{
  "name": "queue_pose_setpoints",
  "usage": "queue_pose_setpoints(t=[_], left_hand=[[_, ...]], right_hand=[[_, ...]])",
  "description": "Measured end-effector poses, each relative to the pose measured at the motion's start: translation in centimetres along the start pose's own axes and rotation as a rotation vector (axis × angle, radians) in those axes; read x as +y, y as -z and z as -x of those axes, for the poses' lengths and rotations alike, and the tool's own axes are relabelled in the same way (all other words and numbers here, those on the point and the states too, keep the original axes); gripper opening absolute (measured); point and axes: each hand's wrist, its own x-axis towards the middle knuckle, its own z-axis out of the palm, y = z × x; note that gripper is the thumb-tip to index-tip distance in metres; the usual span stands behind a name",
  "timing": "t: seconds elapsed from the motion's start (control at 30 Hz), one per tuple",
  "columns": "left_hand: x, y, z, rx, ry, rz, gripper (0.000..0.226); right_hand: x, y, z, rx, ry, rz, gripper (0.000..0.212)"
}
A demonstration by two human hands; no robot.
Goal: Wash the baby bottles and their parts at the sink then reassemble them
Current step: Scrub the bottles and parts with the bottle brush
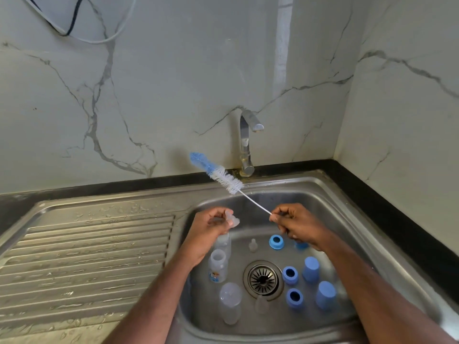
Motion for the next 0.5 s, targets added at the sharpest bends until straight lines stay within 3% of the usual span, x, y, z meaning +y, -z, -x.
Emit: queue_pose_setpoints(t=[0.2,0.33,0.5], left_hand=[[-1.3,-2.6,-0.7,-0.164,-0.204,-0.723,0.021],[-2.4,-4.6,-1.2,-0.515,-0.202,-1.356,0.032],[-3.6,-5.8,-1.4,-0.751,-0.285,-1.596,0.035]], right_hand=[[1.4,1.7,-0.2,-0.039,-0.065,0.066,0.013],[1.5,2.4,-0.1,-0.036,-0.083,0.066,0.013],[1.7,2.6,-0.4,-0.051,-0.09,0.09,0.013]])
